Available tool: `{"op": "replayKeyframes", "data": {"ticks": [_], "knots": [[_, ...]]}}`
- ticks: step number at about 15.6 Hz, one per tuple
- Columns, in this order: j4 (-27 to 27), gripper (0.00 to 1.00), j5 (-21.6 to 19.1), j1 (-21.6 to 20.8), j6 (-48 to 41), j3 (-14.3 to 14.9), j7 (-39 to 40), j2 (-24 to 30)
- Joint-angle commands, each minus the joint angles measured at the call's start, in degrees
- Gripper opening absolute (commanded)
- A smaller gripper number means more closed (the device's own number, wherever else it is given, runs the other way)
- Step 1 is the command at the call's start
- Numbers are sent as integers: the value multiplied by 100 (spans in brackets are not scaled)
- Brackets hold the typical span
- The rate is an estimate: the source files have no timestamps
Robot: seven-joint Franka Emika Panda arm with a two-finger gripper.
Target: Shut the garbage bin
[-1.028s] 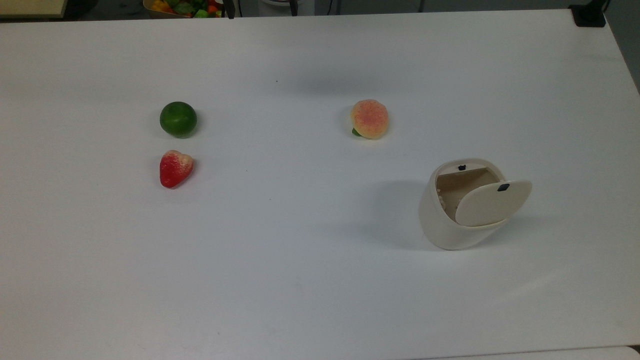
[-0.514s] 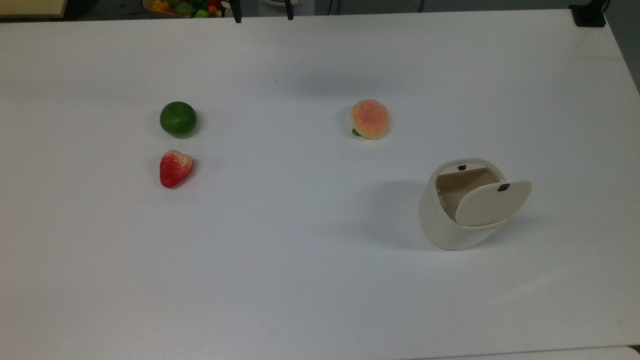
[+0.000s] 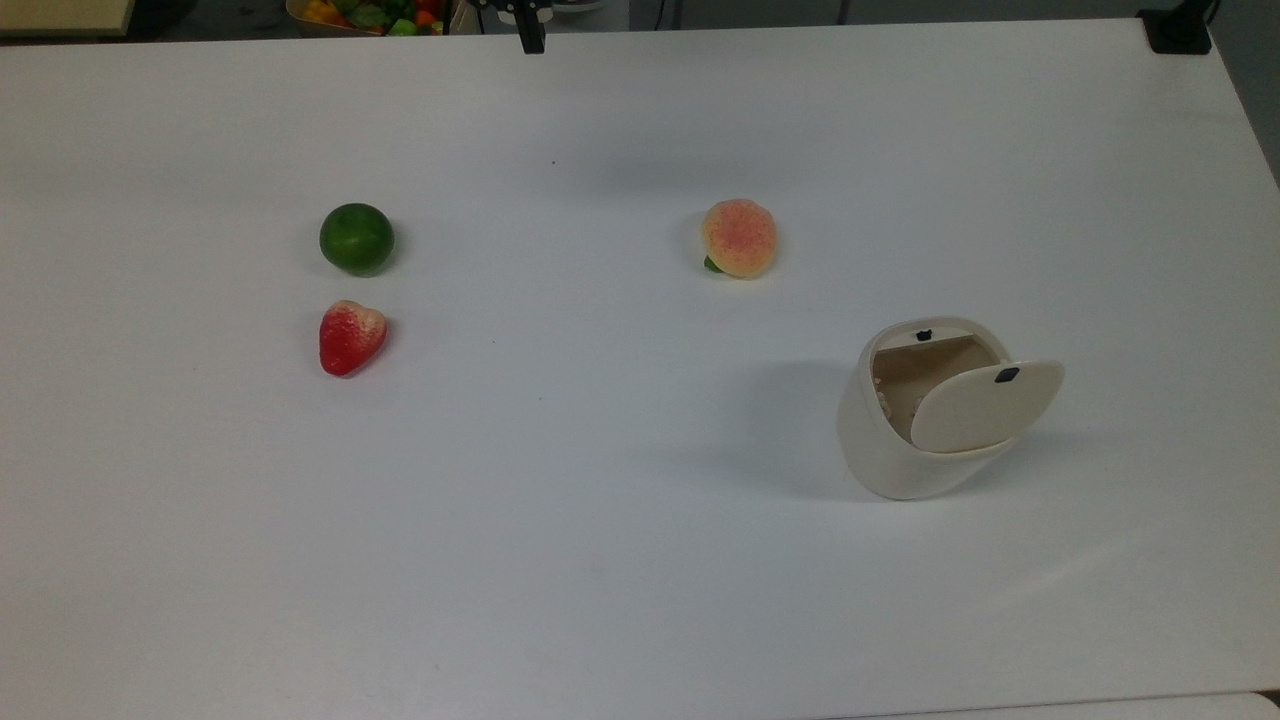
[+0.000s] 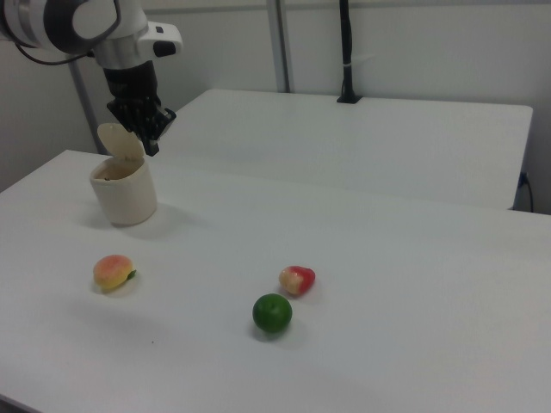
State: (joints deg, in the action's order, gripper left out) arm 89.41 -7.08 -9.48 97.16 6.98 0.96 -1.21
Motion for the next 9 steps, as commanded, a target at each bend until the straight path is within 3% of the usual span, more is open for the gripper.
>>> {"op": "replayKeyframes", "data": {"ticks": [1, 9], "knots": [[86, 2, -136, -106, 66, 5, 18, -37], [-213, 2, -382, -457, 1023, -30, 18, -459]]}}
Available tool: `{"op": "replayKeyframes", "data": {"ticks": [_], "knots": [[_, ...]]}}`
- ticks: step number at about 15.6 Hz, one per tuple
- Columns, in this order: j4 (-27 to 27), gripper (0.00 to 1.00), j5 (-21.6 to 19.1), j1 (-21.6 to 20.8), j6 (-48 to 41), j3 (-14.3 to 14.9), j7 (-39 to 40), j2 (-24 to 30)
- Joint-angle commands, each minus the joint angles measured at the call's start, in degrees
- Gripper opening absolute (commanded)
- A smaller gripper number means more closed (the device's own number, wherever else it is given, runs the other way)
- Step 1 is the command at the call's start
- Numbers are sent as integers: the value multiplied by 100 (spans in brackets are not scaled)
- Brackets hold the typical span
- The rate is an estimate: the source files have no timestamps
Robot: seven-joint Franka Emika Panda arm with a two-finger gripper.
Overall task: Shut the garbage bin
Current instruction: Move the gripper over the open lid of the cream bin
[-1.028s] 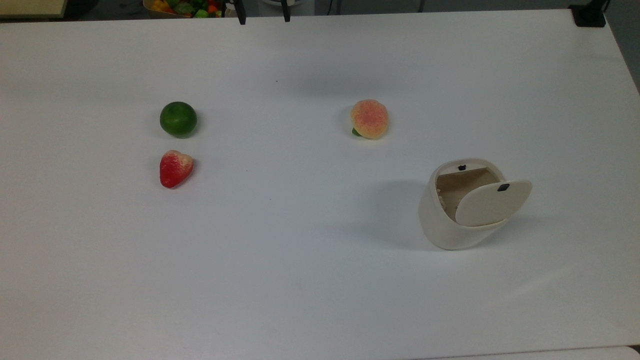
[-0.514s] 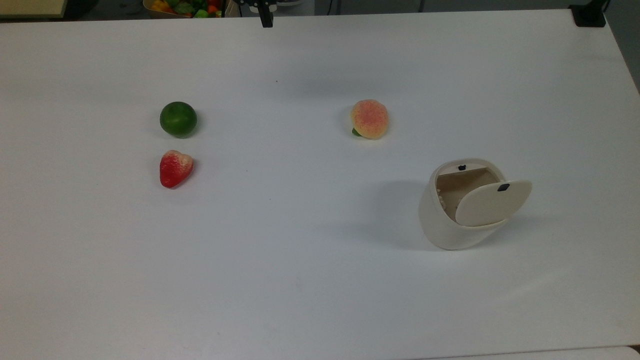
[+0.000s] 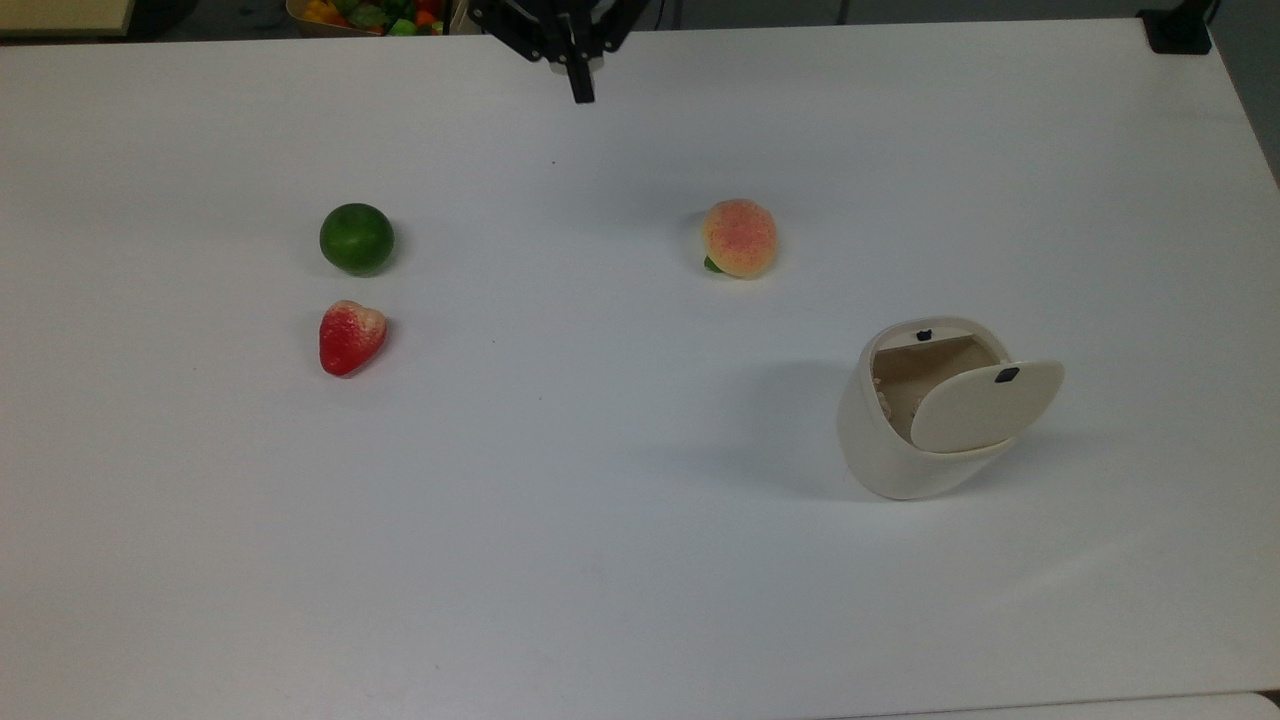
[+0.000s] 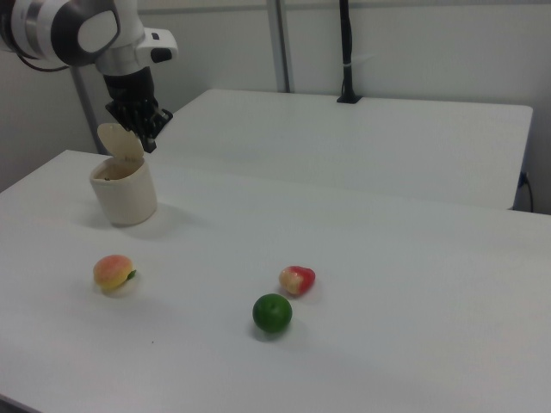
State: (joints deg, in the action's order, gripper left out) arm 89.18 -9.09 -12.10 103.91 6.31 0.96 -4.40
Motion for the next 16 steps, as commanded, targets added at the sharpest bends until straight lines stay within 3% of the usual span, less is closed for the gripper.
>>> {"op": "replayKeyframes", "data": {"ticks": [1, 12, 16], "knots": [[-225, 2, -181, -283, 558, 29, 9, -201], [-296, 3, -76, -345, 3344, -938, -623, -746], [-296, 3, 56, -643, 4407, -982, -632, -1150]]}}
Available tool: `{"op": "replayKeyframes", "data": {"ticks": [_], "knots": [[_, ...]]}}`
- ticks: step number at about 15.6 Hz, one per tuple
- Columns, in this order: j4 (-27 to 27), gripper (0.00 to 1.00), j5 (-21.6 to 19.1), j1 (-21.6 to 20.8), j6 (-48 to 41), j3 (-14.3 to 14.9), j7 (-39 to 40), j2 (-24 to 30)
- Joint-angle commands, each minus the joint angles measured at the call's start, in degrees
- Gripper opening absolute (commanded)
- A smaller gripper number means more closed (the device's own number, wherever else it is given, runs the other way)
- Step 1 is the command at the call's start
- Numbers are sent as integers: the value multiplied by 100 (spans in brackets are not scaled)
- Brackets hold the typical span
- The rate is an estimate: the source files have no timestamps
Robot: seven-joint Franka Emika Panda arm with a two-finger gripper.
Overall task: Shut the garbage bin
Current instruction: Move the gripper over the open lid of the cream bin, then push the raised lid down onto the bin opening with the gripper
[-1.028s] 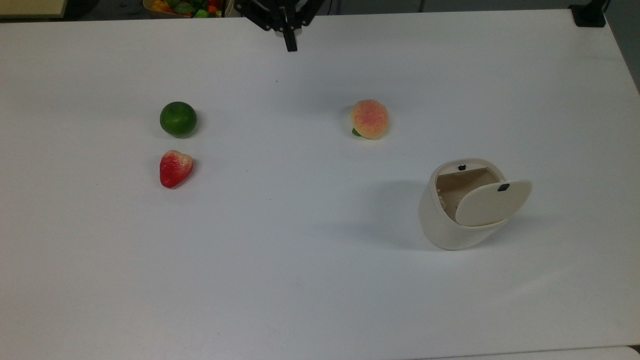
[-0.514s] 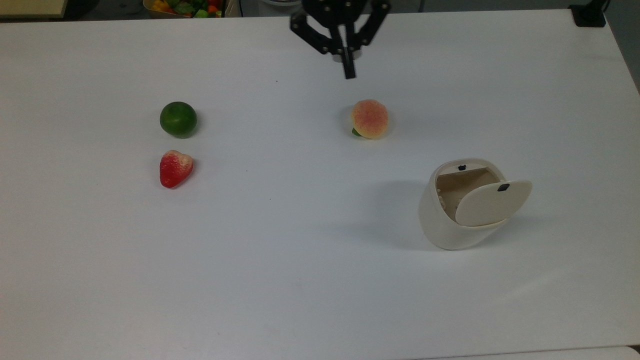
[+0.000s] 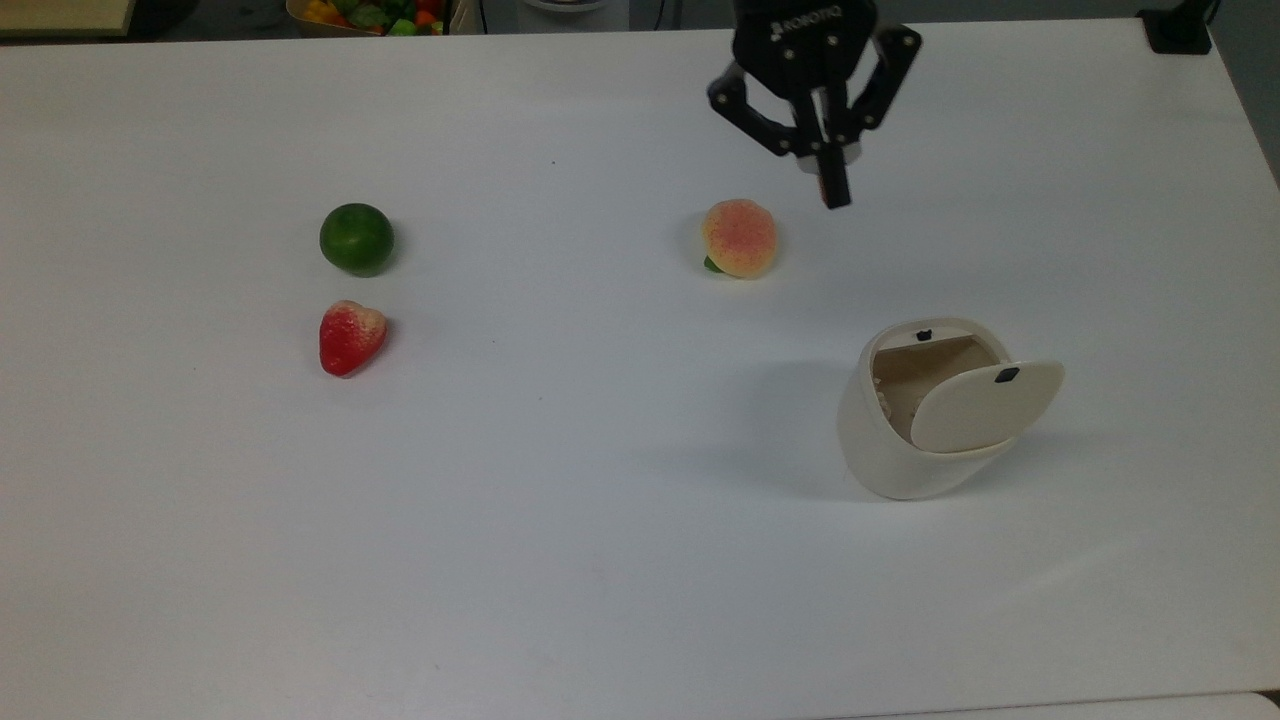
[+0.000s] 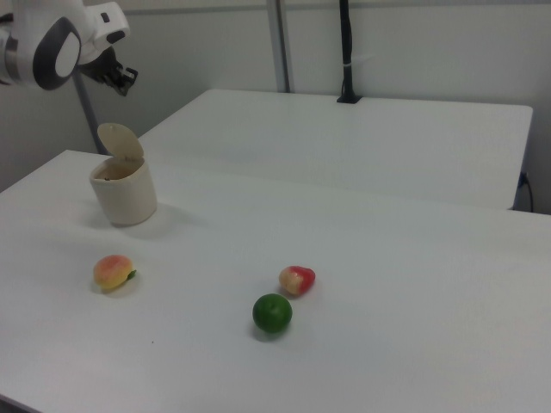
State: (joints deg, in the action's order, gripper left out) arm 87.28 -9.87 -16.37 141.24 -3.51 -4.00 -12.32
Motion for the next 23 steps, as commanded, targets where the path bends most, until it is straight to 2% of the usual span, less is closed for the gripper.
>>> {"op": "replayKeyframes", "data": {"ticks": [1, 3, 5, 8, 11, 17, 23], "knots": [[-106, 3, 143, -278, 895, -1, -145, -463], [-106, 3, 221, -401, 1238, 8, -258, -657], [-176, 3, 502, -585, 1563, 43, -486, -911], [-702, 3, 968, -630, 1723, 43, -1127, -1447], [-783, 3, 1381, -692, 2064, 43, -1524, -1677], [-932, 3, 1452, -709, 2329, 70, -1648, -1958], [-845, 3, 1452, -701, 2321, 61, -1648, -2073]]}}
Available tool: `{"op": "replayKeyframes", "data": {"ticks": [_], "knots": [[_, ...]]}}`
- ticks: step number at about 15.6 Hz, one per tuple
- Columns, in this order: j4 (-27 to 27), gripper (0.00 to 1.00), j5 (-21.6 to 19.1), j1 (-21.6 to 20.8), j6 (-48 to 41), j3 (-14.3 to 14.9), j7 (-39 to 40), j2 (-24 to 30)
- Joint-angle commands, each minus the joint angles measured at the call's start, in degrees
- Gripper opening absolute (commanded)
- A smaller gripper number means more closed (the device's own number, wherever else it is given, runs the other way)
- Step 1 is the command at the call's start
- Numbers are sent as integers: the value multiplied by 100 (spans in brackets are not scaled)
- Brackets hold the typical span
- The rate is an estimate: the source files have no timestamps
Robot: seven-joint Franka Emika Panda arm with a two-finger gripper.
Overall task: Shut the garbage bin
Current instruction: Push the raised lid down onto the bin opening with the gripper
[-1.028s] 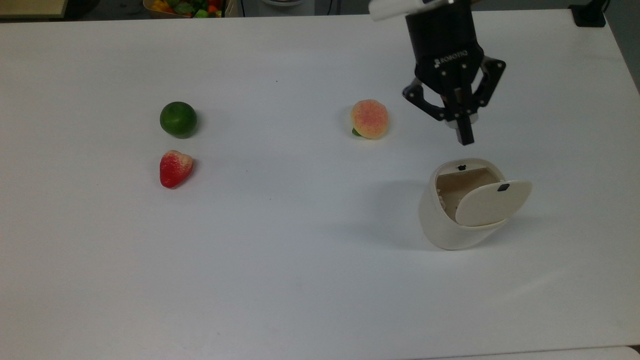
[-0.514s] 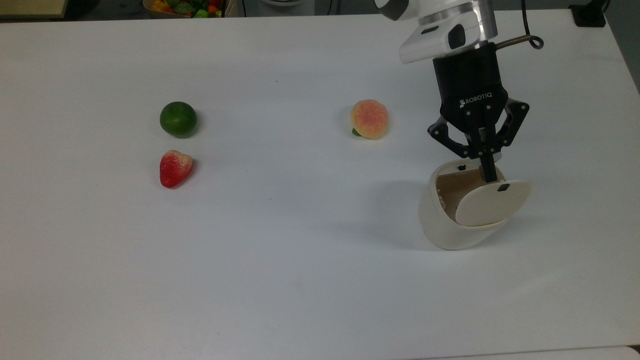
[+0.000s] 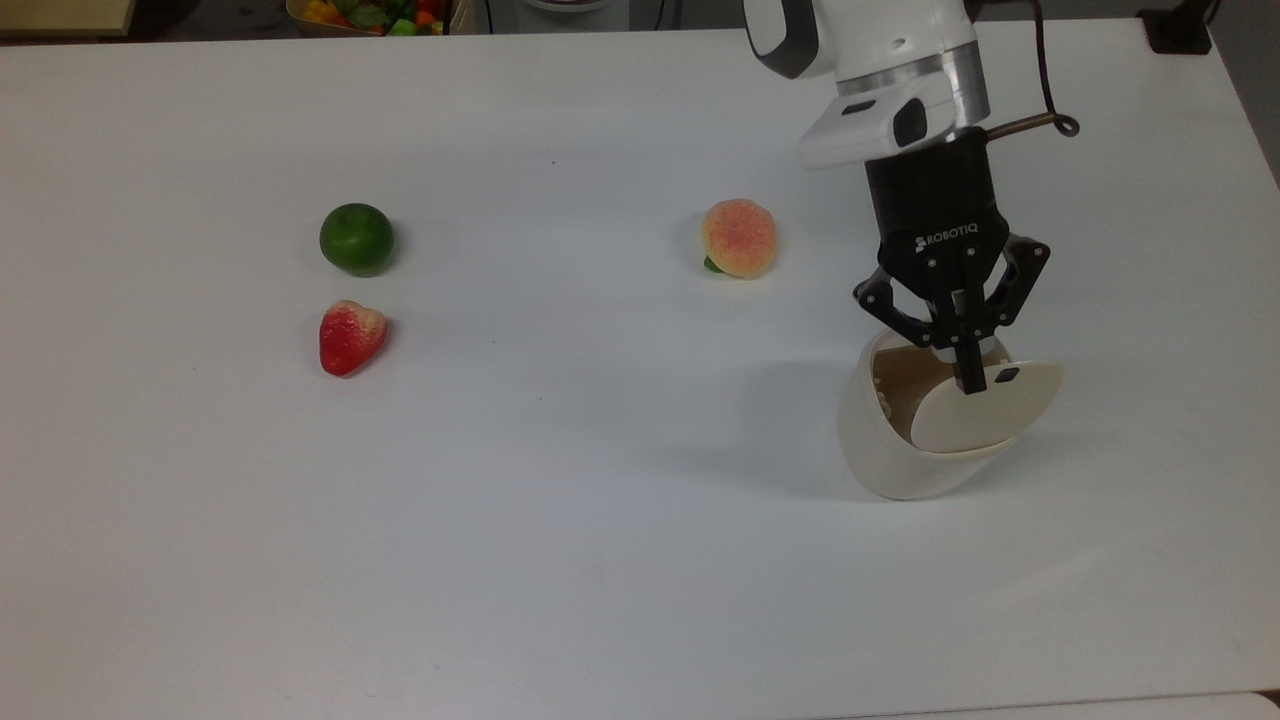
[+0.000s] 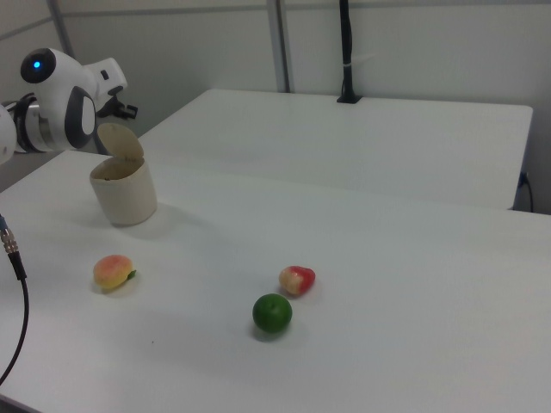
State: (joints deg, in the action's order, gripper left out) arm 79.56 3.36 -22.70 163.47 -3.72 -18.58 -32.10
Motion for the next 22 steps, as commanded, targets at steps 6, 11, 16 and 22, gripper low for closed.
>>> {"op": "replayKeyframes", "data": {"ticks": [6, 11, 16, 22], "knots": [[34, 3, 121, -76, 71, 56, -181, -86], [375, 3, 103, -76, -8, 20, -190, 72], [526, 3, 94, -77, -560, -58, -190, 204], [587, 3, 94, -15, -1360, -322, -173, 362]]}}
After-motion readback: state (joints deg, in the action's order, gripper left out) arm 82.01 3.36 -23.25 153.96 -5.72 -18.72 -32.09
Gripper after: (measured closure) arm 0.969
